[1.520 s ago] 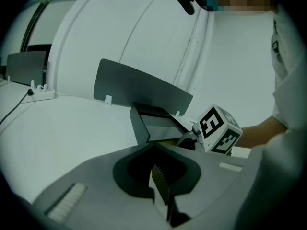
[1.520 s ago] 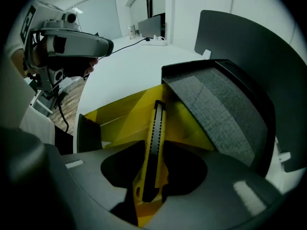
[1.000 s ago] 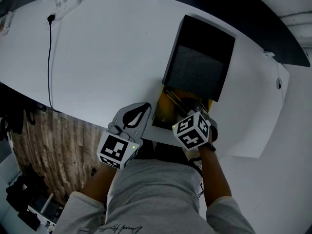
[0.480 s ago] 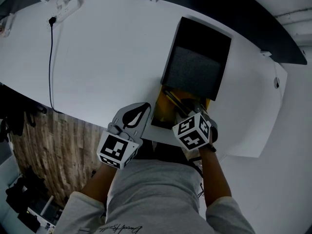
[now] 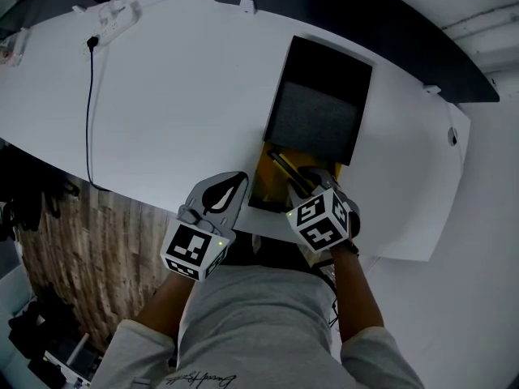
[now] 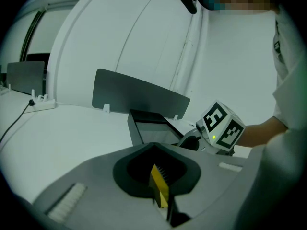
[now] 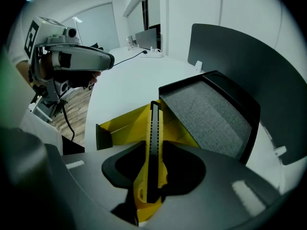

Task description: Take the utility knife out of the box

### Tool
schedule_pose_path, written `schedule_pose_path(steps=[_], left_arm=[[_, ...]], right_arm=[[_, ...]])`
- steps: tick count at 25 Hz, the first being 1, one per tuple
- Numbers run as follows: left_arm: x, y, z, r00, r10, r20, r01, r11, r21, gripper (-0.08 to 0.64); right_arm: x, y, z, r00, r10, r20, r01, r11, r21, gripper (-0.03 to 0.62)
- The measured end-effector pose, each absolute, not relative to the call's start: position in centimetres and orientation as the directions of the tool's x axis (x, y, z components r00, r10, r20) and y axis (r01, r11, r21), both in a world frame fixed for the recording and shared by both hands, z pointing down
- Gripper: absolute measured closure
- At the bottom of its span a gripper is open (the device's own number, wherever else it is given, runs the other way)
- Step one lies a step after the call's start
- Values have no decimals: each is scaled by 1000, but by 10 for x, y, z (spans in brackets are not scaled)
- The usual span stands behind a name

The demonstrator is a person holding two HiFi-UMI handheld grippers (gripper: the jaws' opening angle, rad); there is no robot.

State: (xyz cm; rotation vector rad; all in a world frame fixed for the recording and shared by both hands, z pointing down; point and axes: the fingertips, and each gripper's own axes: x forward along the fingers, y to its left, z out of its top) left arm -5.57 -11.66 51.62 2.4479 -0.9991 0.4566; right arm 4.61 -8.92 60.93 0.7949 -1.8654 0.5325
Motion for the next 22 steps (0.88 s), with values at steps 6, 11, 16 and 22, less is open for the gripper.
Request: schedule_pose_path(steps=[6, 11, 16, 22], left_arm=[[-53, -114, 502, 683, -580, 445, -719, -644, 264, 560], [-50, -113, 486, 684, -594, 424, -718, -651, 246, 560], [-43, -112, 470, 691, -599, 405, -711, -664, 233, 560], [-37, -114, 448, 701, -606, 376, -702, -679, 213, 560]], right_arm=[[50, -92, 590, -311, -327, 892, -742, 670, -13, 460], [54, -95, 566, -333, -371, 867, -754, 657, -8, 460], [59, -97, 540, -361, -418, 834, -767, 641, -11, 460], [63, -101, 506, -402, -468, 787, -790, 613, -38, 460]])
